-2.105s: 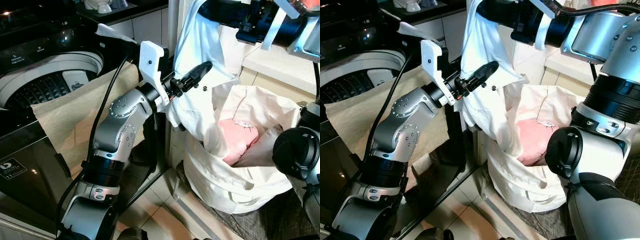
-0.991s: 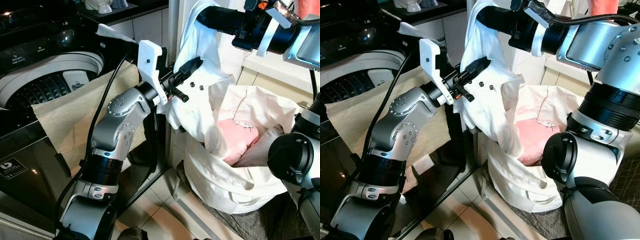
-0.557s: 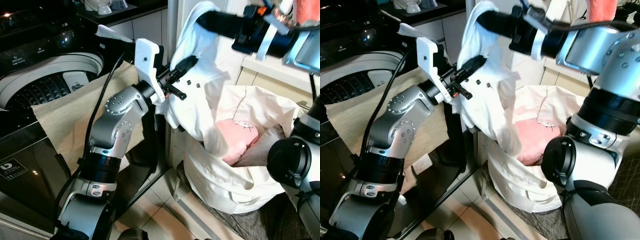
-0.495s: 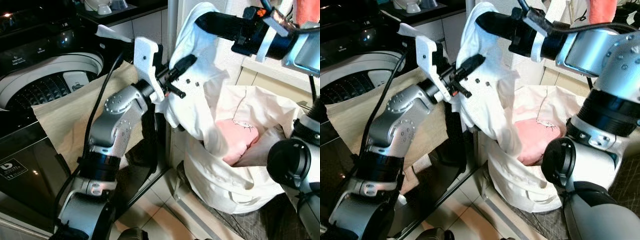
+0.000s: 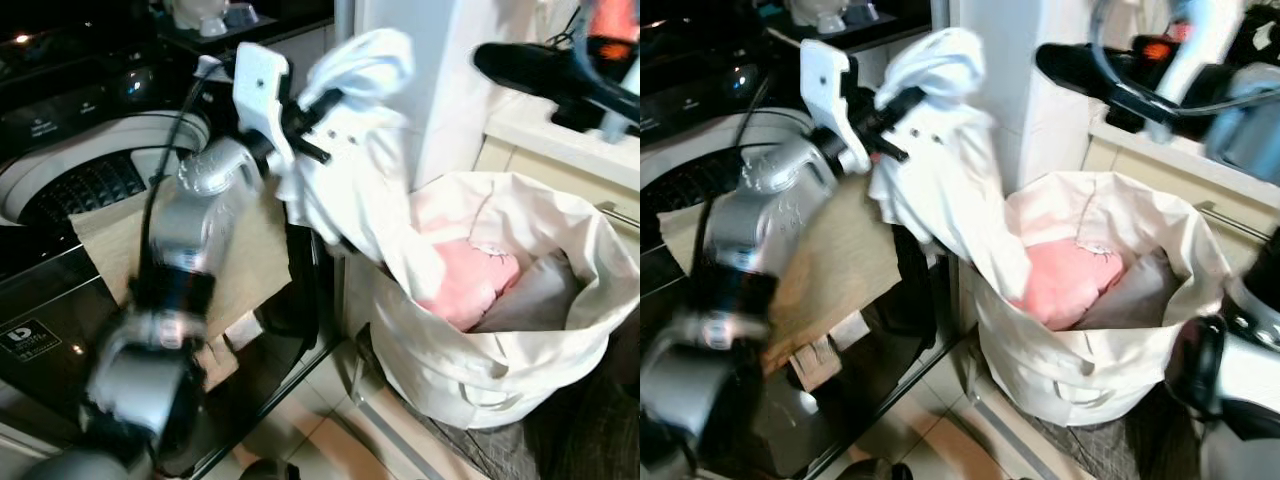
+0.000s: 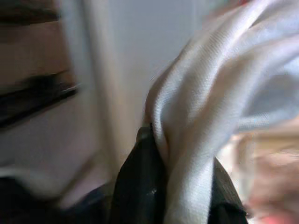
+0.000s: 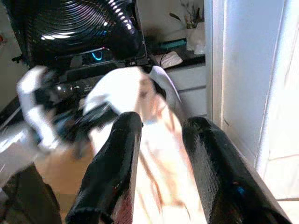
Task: Clothes washing
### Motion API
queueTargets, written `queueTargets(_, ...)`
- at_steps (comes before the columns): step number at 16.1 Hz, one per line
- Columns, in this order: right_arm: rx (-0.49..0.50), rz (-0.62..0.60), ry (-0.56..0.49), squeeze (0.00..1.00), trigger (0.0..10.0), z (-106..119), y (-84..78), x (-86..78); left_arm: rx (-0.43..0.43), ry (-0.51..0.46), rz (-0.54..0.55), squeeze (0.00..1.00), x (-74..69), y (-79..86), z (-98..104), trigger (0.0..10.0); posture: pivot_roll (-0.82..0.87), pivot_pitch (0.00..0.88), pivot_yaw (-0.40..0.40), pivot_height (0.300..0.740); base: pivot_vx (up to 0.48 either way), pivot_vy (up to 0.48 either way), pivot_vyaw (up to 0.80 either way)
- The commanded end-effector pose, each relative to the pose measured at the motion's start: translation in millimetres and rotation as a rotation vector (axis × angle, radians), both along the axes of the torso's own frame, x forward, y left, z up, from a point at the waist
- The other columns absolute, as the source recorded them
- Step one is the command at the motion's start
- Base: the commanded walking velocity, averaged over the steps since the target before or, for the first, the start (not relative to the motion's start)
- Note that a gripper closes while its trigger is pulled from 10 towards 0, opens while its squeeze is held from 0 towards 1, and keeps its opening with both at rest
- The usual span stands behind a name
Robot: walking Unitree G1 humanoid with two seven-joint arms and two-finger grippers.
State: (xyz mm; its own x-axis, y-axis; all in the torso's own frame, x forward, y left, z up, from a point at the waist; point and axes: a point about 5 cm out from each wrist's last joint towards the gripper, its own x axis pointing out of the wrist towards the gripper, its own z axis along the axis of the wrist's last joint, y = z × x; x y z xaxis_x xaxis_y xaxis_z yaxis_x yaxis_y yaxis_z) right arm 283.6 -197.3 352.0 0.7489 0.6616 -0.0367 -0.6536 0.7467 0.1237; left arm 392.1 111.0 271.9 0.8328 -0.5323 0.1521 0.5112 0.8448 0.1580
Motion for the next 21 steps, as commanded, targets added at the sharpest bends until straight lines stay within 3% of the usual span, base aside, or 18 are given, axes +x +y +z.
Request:
queueTargets(1,-0.037,0.091,0.002,0.0,10.0,-8.5,16.0,-4.4,0.105,-0.109,0.223,0.0,16.2,30.6,33.3,0.0,-0.05,0.0,0.094,0.74,0.0,0.0,0.0)
queueTargets(2,-0.042,0.098,0.015,0.0,10.0,-13.5,19.3,-3.3,0.148,-0.163,0.308,0.0,20.2,41.4,50.8,0.0,-0.05,0.0,0.094,0.74,0.0,0.0,0.0)
queueTargets(4,-0.063,0.099,0.058,0.0,10.0,-30.3,32.6,2.3,0.261,-0.422,0.618,0.0,14.3,76.1,131.1,0.0,-0.05,0.0,0.107,0.74,0.0,0.0,0.0)
queueTargets(5,-0.081,0.097,0.072,0.0,10.0,-38.3,42.2,3.7,0.285,-0.492,0.715,0.0,8.5,86.6,153.3,0.0,-0.06,0.0,0.116,0.74,0.0,0.0,0.0)
queueTargets(6,-0.094,0.098,0.075,0.0,10.0,-43.0,48.3,3.9,0.302,-0.49,0.744,0.0,8.4,91.0,154.8,0.0,-0.06,0.0,0.122,0.74,0.0,0.0,0.0)
queueTargets(7,-0.114,0.099,0.076,0.0,10.0,-50.5,58.5,3.5,0.312,-0.446,0.786,0.0,11.1,99.4,146.6,0.0,-0.08,0.0,0.133,0.74,0.0,0.0,0.0)
queueTargets(8,-0.128,0.087,0.064,0.0,10.0,-57.3,67.5,4.1,0.341,-0.346,0.828,0.0,17.6,109.7,122.2,0.0,-0.09,0.0,0.134,0.74,0.0,0.0,0.0)
queueTargets(9,-0.129,0.075,0.06,0.0,10.0,-63.1,76.4,5.3,0.345,-0.217,0.855,0.0,23.3,119.6,89.5,1.7,-0.1,0.0,0.135,0.74,0.0,0.0,0.0)
queueTargets(10,-0.114,0.063,0.066,0.0,10.0,-66.5,83.0,6.0,0.329,-0.111,0.873,0.0,25.7,126.1,62.0,10.0,-0.11,0.0,0.135,0.74,0.0,0.0,0.0)
queueTargets(12,-0.088,0.036,0.098,0.0,10.0,-74.5,92.1,6.5,0.234,0.058,0.898,0.0,25.0,135.5,15.5,10.0,-0.17,0.0,0.15,0.74,0.0,0.0,0.0)
queueTargets(14,-0.085,-0.008,0.132,0.0,10.0,-82.6,97.4,2.1,0.309,0.167,0.957,0.0,18.6,146.9,-24.5,10.0,-0.23,0.0,0.158,0.74,0.0,0.0,0.0)
queueTargets(17,-0.102,0.015,0.148,0.0,10.0,-84.2,104.4,-10.5,0.197,0.282,0.962,0.0,13.7,152.1,-46.7,10.0,-0.29,0.0,0.155,0.74,0.0,0.0,0.0)
queueTargets(18,-0.114,0.037,0.15,0.0,10.0,-83.8,105.0,-14.3,0.096,0.314,0.959,1.0,13.4,153.2,-47.0,10.0,-0.29,0.0,0.154,0.74,0.0,0.0,0.0)
queueTargets(20,-0.147,0.126,0.159,0.0,10.0,-83.5,108.8,-22.6,0.08,0.318,0.973,1.0,13.4,155.7,-42.2,10.0,-0.3,0.0,0.156,0.74,0.0,0.0,0.0)
queueTargets(21,-0.171,0.229,0.151,0.0,10.0,-82.4,114.7,-31.4,0.067,0.306,0.981,1.0,13.9,157.6,-35.6,10.0,-0.3,0.0,0.158,0.74,0.0,0.0,0.0)
